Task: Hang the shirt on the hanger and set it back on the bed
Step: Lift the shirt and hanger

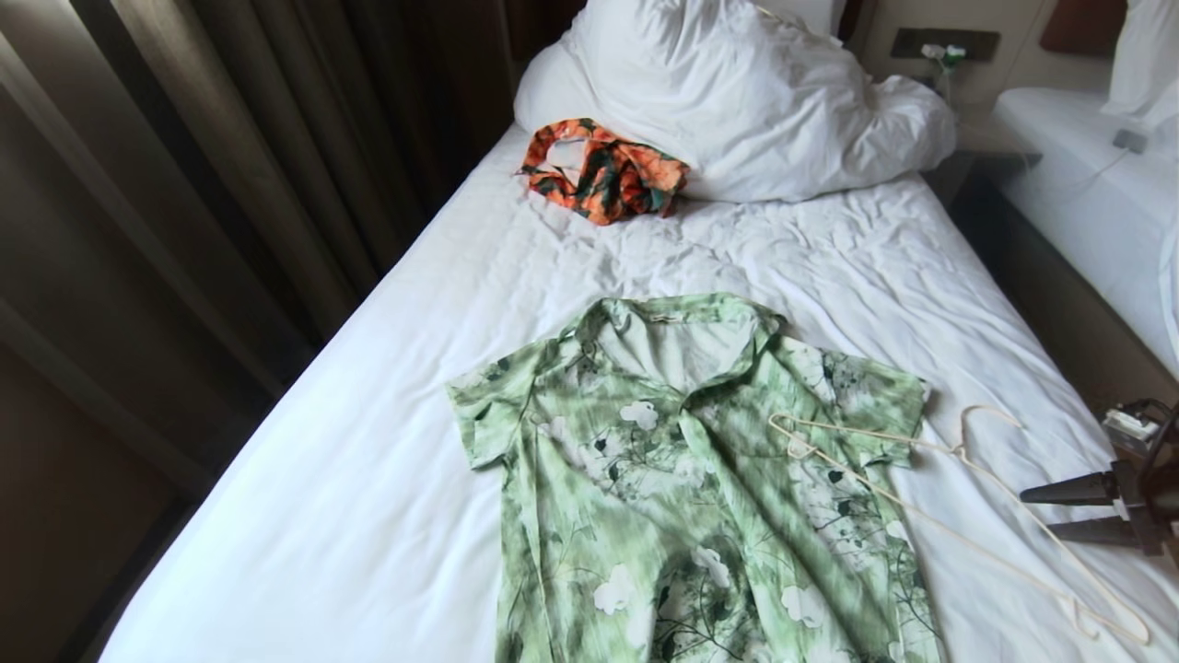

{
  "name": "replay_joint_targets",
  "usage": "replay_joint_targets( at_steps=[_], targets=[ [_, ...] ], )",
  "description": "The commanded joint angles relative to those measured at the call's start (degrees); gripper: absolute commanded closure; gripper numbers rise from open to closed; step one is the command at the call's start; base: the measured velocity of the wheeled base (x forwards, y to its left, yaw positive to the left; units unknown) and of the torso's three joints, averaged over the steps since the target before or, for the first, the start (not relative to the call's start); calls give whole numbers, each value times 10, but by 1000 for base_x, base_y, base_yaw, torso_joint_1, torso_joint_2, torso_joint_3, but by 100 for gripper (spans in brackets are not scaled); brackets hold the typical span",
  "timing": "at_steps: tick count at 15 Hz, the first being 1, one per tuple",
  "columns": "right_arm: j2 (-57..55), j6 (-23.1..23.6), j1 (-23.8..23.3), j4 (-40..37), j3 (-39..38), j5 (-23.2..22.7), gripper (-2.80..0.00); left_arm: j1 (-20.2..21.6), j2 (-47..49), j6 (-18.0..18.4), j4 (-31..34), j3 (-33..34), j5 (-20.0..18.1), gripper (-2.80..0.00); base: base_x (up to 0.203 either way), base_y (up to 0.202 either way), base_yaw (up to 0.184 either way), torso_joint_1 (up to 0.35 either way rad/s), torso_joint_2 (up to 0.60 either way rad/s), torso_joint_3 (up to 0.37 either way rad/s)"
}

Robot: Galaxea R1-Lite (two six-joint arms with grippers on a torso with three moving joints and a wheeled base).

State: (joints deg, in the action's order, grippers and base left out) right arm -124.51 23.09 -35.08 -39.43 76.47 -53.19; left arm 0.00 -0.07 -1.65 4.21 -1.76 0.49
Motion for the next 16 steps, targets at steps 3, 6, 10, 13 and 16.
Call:
replay_joint_targets(
  at_steps=[3,6,10,13,16],
  targets=[
    [-24,7,16,31,3,-41,-280,0,1,0,0,0,0,0,0,0,0,0,0,0],
    [-30,6,40,42,2,-46,-280,0,1,0,0,0,0,0,0,0,0,0,0,0],
    [-29,6,72,43,2,-46,-280,0,1,0,0,0,0,0,0,0,0,0,0,0],
    [-28,5,91,43,3,-46,-280,0,1,0,0,0,0,0,0,0,0,0,0,0],
    [-28,5,92,43,2,-46,0,0,1,0,0,0,0,0,0,0,0,0,0,0]
  ],
)
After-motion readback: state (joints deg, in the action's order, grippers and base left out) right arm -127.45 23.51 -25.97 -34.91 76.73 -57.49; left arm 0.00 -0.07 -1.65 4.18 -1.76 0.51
